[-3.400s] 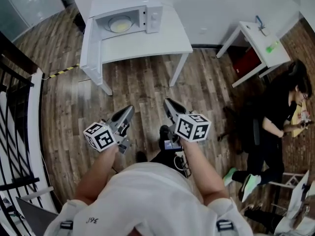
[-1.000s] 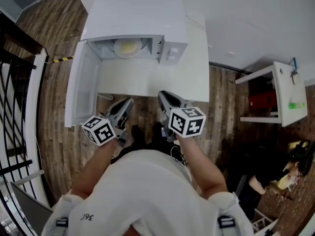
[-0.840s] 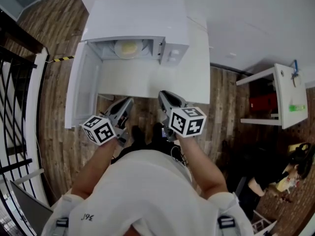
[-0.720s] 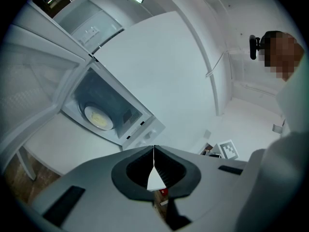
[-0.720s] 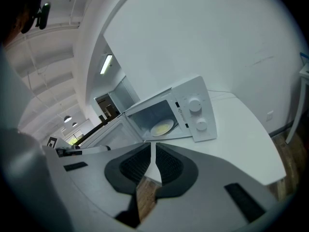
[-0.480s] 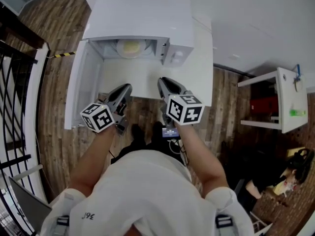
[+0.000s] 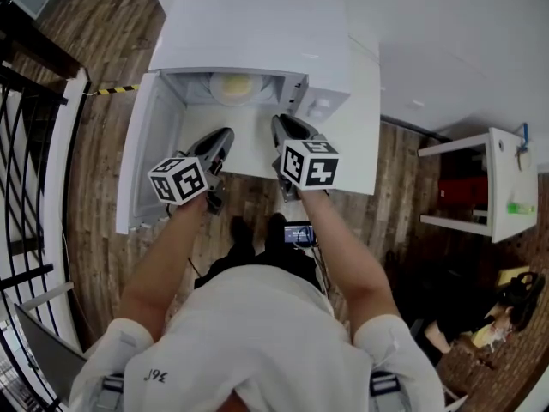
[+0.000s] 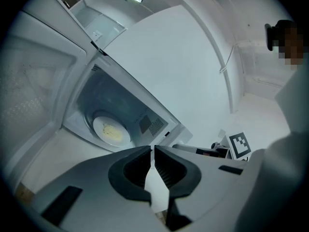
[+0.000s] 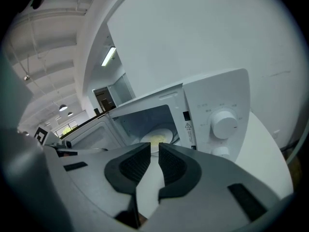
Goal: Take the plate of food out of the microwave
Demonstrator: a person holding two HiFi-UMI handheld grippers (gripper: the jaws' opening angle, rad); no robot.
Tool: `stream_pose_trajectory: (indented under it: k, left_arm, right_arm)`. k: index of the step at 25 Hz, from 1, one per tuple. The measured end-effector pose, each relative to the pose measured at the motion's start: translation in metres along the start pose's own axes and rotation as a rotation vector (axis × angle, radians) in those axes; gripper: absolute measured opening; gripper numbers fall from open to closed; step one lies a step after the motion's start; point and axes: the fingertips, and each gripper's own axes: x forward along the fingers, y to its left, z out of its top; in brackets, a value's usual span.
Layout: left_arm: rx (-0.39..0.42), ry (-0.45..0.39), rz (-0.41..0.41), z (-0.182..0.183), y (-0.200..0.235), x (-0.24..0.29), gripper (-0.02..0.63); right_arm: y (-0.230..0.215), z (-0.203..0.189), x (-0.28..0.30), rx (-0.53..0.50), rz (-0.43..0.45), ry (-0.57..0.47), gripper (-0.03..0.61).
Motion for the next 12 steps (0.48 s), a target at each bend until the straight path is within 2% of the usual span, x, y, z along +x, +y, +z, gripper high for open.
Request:
stream_pose_trajectory:
  k: [5,9,12]
  left_arm:
    - [-0.013,0.005,0.045,0.008,0.027,0.012,0.012]
    - [-0.03,0.018,0.075,0.01,0.047,0.02,0.04]
    - [-0.034,0.024,0.096,0.011,0.058,0.024,0.041]
  right_arm:
    - [-0.003,0.002,0.03,-0.01,-0.02,0.018,0.032]
    - [-0.01,0.001,0.051,-0.017,-0.051,0.041,0.032]
    - [-0.013,-0.003,0.065,-0.015,-0.063,0.061,0.054]
